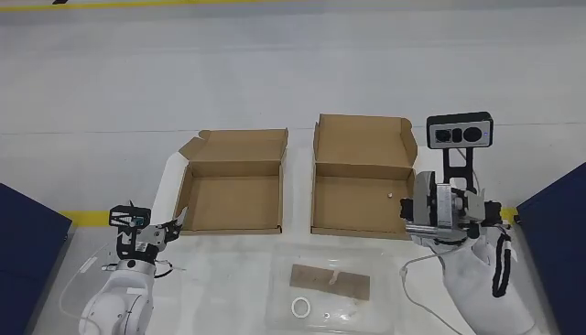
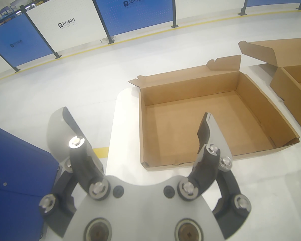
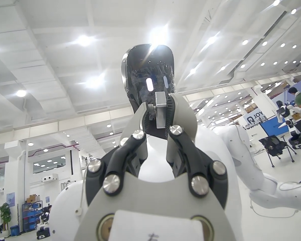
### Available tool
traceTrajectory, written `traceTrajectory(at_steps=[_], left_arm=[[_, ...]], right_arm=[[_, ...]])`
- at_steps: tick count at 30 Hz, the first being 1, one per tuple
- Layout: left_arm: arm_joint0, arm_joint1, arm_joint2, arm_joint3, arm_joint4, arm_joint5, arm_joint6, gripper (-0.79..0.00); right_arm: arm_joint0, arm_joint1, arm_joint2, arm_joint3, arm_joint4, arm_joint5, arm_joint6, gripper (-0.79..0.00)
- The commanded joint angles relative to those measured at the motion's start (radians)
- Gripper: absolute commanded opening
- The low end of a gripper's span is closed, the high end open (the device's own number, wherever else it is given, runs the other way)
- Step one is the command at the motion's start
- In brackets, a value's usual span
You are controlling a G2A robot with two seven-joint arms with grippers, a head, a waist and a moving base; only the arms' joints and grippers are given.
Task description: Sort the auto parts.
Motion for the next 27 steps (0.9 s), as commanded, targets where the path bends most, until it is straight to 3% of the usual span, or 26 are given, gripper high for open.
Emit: traceTrajectory(at_steps=[1,27], left_arm=[[0.000,0.000,0.000,0.000,0.000,0.000,0.000,0.000],[0.000,0.000,0.000,0.000,0.000,0.000,0.000,0.000]], right_arm=[[0.000,0.000,0.000,0.000,0.000,0.000,0.000,-0.785],[-0.032,-0.007,0.045,-0.041,-0.143,0.048,-0.090,-0.785]])
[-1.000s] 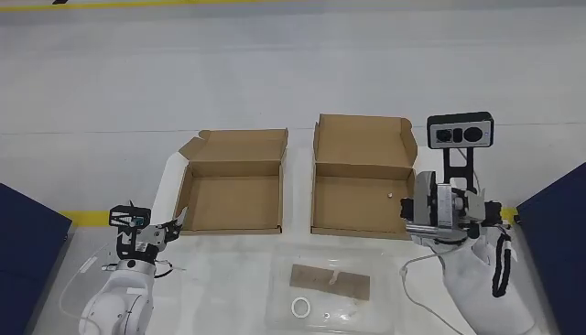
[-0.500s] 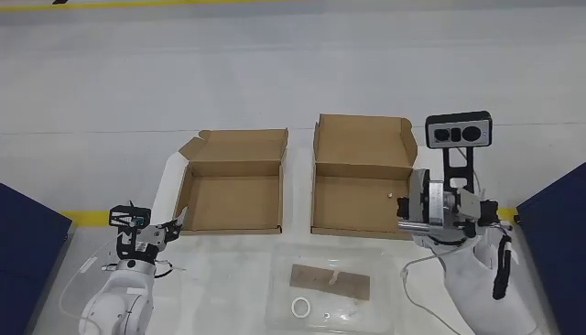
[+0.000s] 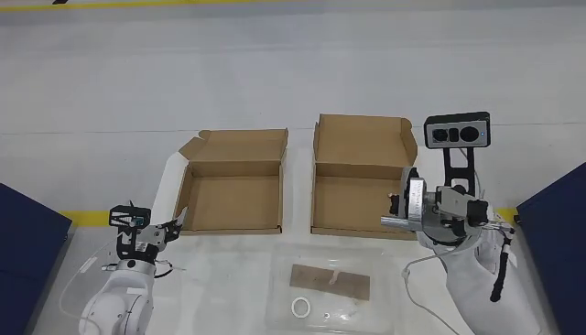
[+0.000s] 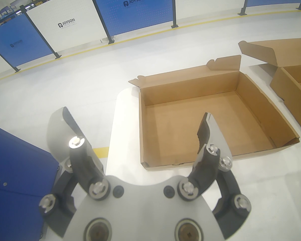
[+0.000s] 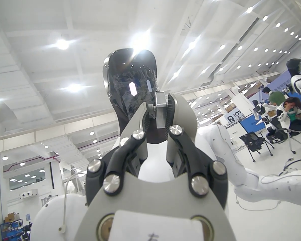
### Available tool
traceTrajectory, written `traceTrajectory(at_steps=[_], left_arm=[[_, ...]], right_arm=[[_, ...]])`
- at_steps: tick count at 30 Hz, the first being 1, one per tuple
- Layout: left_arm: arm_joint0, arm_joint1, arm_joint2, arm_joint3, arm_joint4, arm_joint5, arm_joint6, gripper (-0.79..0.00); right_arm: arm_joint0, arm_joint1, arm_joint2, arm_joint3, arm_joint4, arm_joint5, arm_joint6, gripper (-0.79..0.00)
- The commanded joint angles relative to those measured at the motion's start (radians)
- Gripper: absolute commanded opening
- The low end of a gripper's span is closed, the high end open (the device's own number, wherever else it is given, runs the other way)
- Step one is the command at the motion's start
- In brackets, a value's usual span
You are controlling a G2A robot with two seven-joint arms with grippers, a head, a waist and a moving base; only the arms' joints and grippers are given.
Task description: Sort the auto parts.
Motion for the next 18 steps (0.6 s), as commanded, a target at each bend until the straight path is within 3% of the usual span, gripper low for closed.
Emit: traceTrajectory(at_steps=[1,11,18], left_arm=[[0.000,0.000,0.000,0.000,0.000,0.000,0.000,0.000],[0.000,0.000,0.000,0.000,0.000,0.000,0.000,0.000],[0.000,0.000,0.000,0.000,0.000,0.000,0.000,0.000]], right_arm=[[0.000,0.000,0.000,0.000,0.000,0.000,0.000,-0.785],[0.000,0.000,0.000,0.000,0.000,0.000,0.000,-0.785],[-0.029,0.007,0.056,-0.020,-0.128,0.054,0.000,-0.785]])
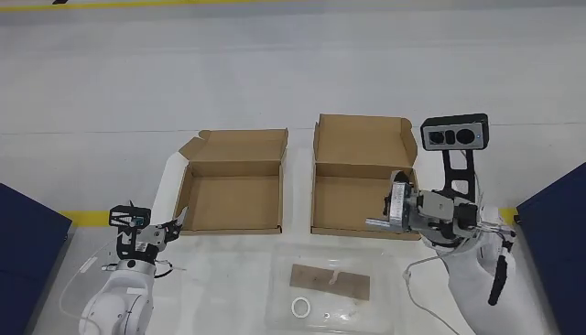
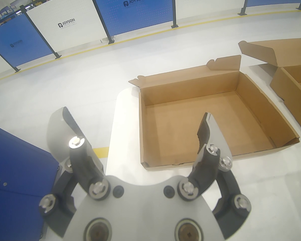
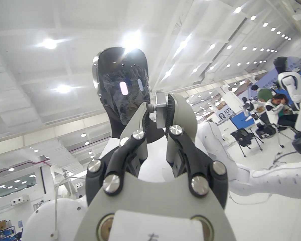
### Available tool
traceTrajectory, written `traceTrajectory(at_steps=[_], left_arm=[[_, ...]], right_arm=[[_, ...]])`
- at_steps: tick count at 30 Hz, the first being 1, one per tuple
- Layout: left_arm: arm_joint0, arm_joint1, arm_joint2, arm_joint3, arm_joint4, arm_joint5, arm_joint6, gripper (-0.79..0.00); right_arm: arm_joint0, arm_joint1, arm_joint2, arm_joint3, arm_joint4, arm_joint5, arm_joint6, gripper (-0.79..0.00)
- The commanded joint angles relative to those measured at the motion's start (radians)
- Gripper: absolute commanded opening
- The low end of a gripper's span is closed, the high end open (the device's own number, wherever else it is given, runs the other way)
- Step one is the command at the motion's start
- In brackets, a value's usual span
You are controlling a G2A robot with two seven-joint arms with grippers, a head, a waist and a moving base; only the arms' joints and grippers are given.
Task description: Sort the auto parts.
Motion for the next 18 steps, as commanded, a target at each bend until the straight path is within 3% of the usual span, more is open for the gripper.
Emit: traceTrajectory(at_steps=[1,11,18], left_arm=[[0.000,0.000,0.000,0.000,0.000,0.000,0.000,0.000],[0.000,0.000,0.000,0.000,0.000,0.000,0.000,0.000],[0.000,0.000,0.000,0.000,0.000,0.000,0.000,0.000]], right_arm=[[-0.015,0.004,0.030,-0.002,-0.034,0.019,0.015,-0.785],[-0.213,0.035,0.295,0.040,-0.147,0.078,0.154,-0.785],[-0.401,0.044,0.471,0.087,-0.196,0.027,0.225,-0.785]])
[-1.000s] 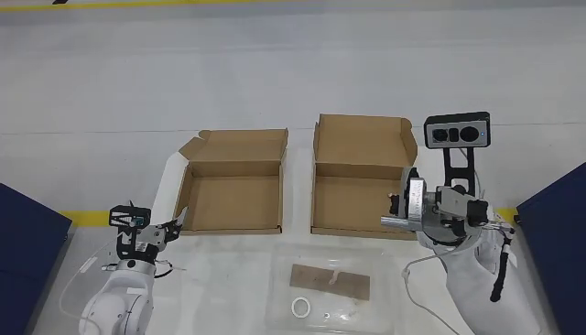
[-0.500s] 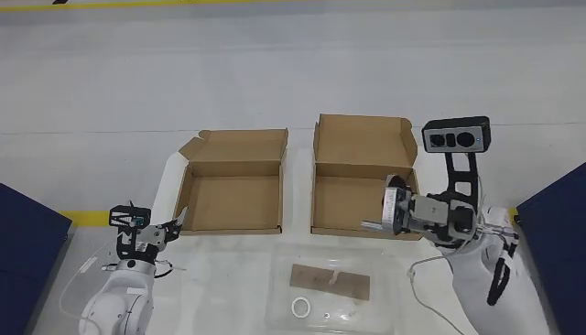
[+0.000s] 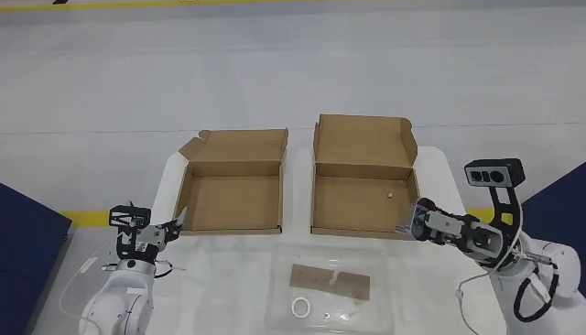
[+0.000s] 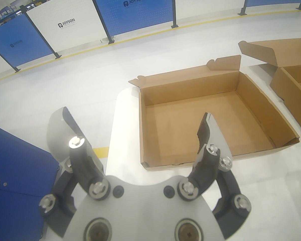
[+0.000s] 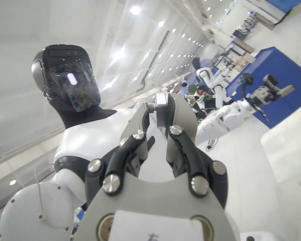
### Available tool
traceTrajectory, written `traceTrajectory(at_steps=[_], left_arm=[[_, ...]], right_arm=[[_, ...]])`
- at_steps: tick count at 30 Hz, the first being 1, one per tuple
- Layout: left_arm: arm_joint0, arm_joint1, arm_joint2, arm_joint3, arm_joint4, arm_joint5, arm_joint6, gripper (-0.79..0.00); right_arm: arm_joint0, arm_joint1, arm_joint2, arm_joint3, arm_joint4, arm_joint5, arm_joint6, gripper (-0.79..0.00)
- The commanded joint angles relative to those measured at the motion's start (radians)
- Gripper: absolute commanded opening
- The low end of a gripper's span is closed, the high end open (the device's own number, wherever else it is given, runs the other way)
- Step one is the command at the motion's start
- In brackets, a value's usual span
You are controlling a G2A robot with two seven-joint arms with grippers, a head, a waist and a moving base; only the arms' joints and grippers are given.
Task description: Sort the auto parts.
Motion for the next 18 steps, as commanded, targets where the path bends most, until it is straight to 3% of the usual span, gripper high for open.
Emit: traceTrajectory(at_steps=[1,5,14,18], left_arm=[[0.000,0.000,0.000,0.000,0.000,0.000,0.000,0.000],[0.000,0.000,0.000,0.000,0.000,0.000,0.000,0.000],[0.000,0.000,0.000,0.000,0.000,0.000,0.000,0.000],[0.000,0.000,0.000,0.000,0.000,0.000,0.000,0.000]], right_arm=[[-0.047,0.001,0.045,0.014,-0.022,-0.021,0.011,-0.785],[-0.103,0.003,0.090,0.031,-0.062,-0.063,0.035,-0.785],[-0.102,0.003,0.091,0.029,-0.069,-0.062,0.029,-0.785],[-0.089,0.009,0.106,0.017,-0.257,-0.051,-0.033,-0.785]])
